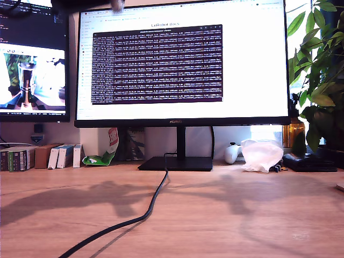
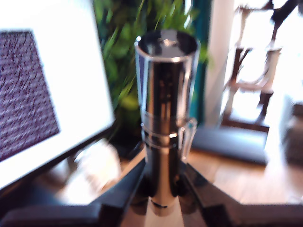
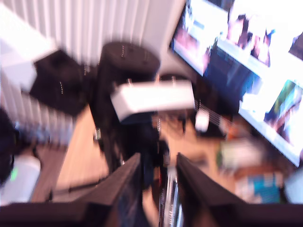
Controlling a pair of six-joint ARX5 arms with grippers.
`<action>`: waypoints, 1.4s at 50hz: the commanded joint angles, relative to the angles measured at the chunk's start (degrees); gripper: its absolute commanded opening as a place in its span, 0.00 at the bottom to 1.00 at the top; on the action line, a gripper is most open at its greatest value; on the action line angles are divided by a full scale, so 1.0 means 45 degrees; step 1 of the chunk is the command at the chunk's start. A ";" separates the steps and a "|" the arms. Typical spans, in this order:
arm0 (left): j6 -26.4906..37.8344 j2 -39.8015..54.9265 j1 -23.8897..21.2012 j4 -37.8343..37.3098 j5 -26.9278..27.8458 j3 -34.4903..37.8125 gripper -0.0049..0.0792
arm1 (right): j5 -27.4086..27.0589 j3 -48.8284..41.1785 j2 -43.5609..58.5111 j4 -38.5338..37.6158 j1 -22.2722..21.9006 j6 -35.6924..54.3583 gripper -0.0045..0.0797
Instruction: Pick the metallic laser pointer with your right arm, pass it to your left arm, then place it down to the left side of the table
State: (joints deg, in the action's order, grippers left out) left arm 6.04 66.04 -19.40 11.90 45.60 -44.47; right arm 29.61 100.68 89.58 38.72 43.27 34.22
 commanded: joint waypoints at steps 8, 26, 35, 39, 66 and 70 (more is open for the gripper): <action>0.2657 -0.0010 0.0466 -0.2560 -0.1831 0.0044 0.03 | -0.0471 -0.0151 0.0107 0.1209 -0.1132 0.0170 0.04; 0.6178 0.0738 0.0670 -0.6946 -0.5824 -0.0219 0.03 | -0.1039 -0.0155 0.0112 0.3395 -0.1875 0.1491 0.04; 0.7441 0.2166 0.0665 -0.9340 -0.7752 -0.1409 0.03 | -0.0991 -0.0155 0.0112 0.3580 -0.1904 0.1525 0.04; 0.7805 0.2871 0.0665 -1.0355 -0.8519 -0.2152 0.03 | -0.0835 -0.0155 0.0112 0.3599 -0.1904 0.1715 0.04; 0.9398 0.6319 0.0704 -1.5582 -1.1618 -0.5576 0.03 | 0.0369 -0.0155 0.0136 0.3657 -0.1899 0.1783 0.04; 0.9457 0.6717 0.0729 -1.6053 -1.2075 -0.5838 0.03 | 0.0447 -0.0155 0.0136 0.3667 -0.1889 0.1783 0.04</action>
State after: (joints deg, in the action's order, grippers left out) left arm 48.25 95.33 -16.38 -59.96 -7.86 -69.06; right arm 31.09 100.68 89.58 55.33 34.59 42.09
